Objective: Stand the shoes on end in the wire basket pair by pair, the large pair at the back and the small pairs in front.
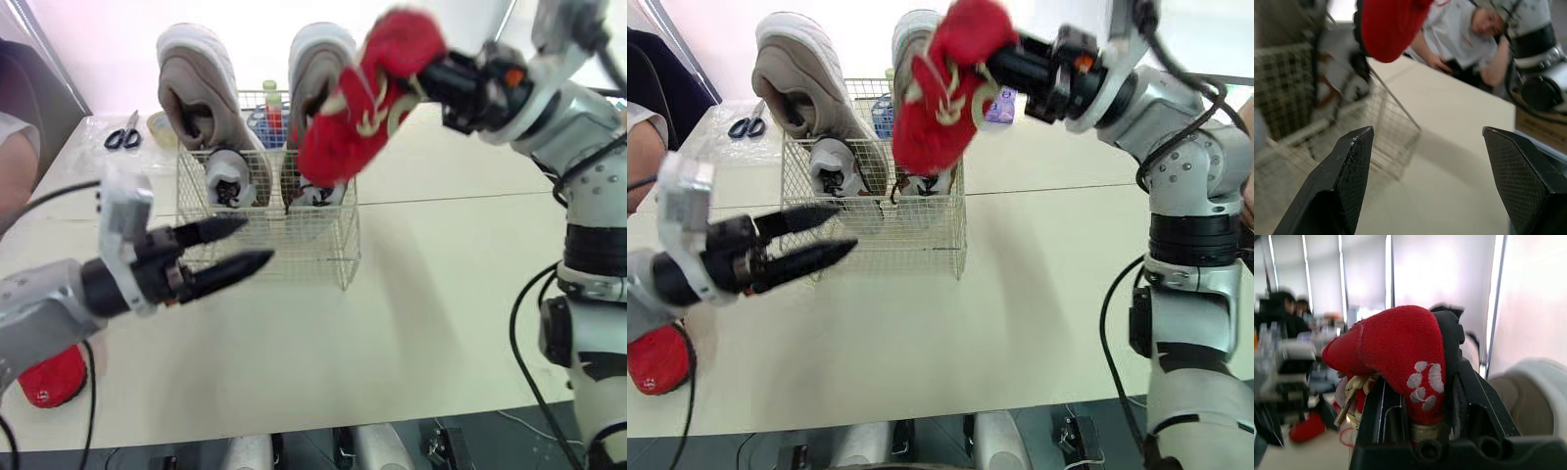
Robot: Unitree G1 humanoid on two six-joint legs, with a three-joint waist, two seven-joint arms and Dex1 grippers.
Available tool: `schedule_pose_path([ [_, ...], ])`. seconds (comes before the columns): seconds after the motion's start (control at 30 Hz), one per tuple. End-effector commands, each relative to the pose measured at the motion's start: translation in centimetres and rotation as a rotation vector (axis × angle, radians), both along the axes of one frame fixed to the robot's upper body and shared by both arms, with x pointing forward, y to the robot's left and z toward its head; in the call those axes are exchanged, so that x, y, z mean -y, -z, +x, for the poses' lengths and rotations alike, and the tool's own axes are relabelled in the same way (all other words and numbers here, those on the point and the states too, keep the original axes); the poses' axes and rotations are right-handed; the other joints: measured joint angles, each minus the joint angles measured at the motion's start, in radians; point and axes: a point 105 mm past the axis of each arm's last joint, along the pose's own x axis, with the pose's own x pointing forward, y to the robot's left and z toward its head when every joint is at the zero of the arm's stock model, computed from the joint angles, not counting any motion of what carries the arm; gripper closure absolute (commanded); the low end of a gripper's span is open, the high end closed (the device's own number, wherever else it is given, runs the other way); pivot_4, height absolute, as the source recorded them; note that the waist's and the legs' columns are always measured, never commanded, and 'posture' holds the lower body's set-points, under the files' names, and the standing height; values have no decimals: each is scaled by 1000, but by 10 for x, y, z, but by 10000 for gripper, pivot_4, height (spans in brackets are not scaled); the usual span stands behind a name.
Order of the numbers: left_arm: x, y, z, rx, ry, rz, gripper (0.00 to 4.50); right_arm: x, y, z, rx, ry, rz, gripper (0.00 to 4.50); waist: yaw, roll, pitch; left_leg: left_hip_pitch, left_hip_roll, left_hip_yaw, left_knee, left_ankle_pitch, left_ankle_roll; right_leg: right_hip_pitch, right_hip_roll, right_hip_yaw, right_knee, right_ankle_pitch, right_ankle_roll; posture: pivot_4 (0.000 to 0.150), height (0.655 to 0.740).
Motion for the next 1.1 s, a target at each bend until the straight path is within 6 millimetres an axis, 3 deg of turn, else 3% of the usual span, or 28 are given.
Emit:
schedule_pose_path([
  [0.03, -6, -9, -6, 36, -4, 0, 8615, -5, 2, -7, 88, -48, -77, 39129, 3, 0, 0, 0, 0, 0, 0, 0, 0, 0, 0, 0, 0, 0, -1, 1500, 7400],
  [0.3, -23, -4, -1, -7, -65, -32, 8615, -16, 30, -3, 77, -130, -168, 39129, 9, 1, 0, -1, -2, 1, 0, 0, 0, 0, -1, 0, -1, -1, -3, 1500, 7400],
  [0.53, -23, -6, 5, 8, -83, -46, 8615, -22, 53, 12, 121, -67, -170, 39129, 6, 0, 0, -1, -2, 1, 1, 0, 0, 0, -2, 0, -1, -1, -3, 1500, 7400],
  [0.73, -24, -3, 7, 0, -90, -42, 8615, -21, 77, 10, 44, -91, -211, 39129, 7, 0, 0, -1, -2, 2, 1, 0, 0, 0, -2, 0, -1, -1, -2, 1500, 7400],
  [0.97, -31, -2, 11, 0, -114, -32, 7994, -17, 79, 9, 40, -68, -241, 5449, 7, 0, 0, -1, -2, 2, 1, 0, 0, 0, -2, 0, -1, -1, -3, 1500, 7400],
  [1.1, -36, -3, 13, 4, -138, -23, 7994, -11, 70, 5, 45, -47, -243, 5449, 7, 0, 0, -1, -2, 2, 1, 0, 0, 0, -2, 0, -1, -1, -3, 1500, 7400],
])
